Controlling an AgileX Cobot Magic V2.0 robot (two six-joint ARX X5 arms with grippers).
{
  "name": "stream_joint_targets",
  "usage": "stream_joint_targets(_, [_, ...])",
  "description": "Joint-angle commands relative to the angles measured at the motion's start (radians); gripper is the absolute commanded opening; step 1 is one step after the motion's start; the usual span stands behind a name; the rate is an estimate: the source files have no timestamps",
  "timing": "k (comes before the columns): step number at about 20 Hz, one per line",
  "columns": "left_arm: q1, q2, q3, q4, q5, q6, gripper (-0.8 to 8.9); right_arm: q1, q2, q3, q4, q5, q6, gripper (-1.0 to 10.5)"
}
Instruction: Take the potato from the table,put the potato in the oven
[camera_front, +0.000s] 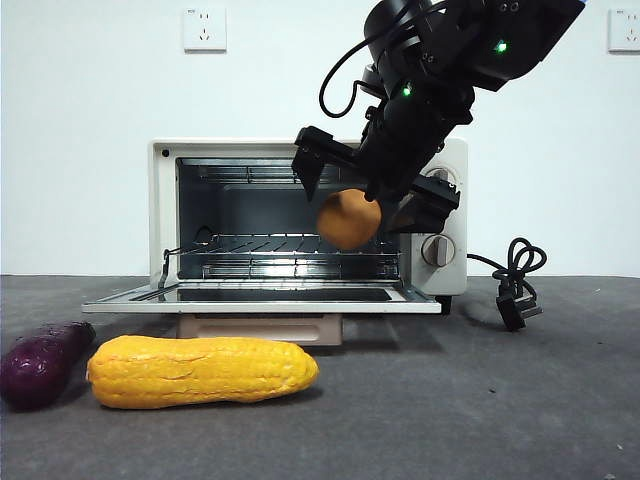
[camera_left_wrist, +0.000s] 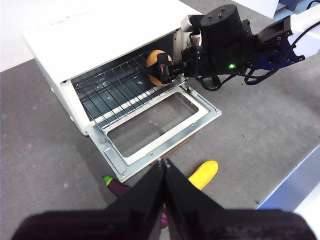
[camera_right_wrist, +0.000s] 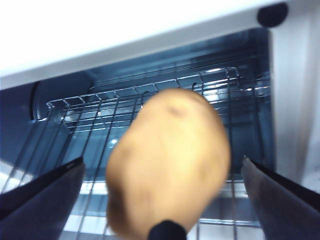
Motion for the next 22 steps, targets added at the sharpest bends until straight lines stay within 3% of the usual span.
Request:
stream_joint_targets(1, [-0.003, -0.002, -0.006, -0.004, -0.002, 0.005, -0.08, 0.002, -0.026, 0.002, -0.017, -0.013, 0.008, 5.5])
stream_joint_targets(8, [-0.002, 0.038, -0.011, 0.058, -0.003, 0.032, -0.08, 0.003, -0.229, 0.002, -0.322, -0.015, -0.010, 5.4])
stream_joint_targets(12, [0.003, 0.090, -0.089, 0.173, -0.002, 0.031, -0.08, 0.005, -0.397, 0.002, -0.605, -0.181, -0.082, 5.4])
stream_joint_targets(16, [0.048, 0.124, -0.237, 0.293, 0.001, 0.027, -0.08, 0.006, -0.526, 0.002, -0.785, -0.227, -0.167, 5.4])
stream_joint_targets(22, [0.202, 0.205, -0.463, 0.568, 0.145, -0.026, -0.08, 0.005, -0.723, 0.002, -1.045, -0.249, -0.264, 5.4])
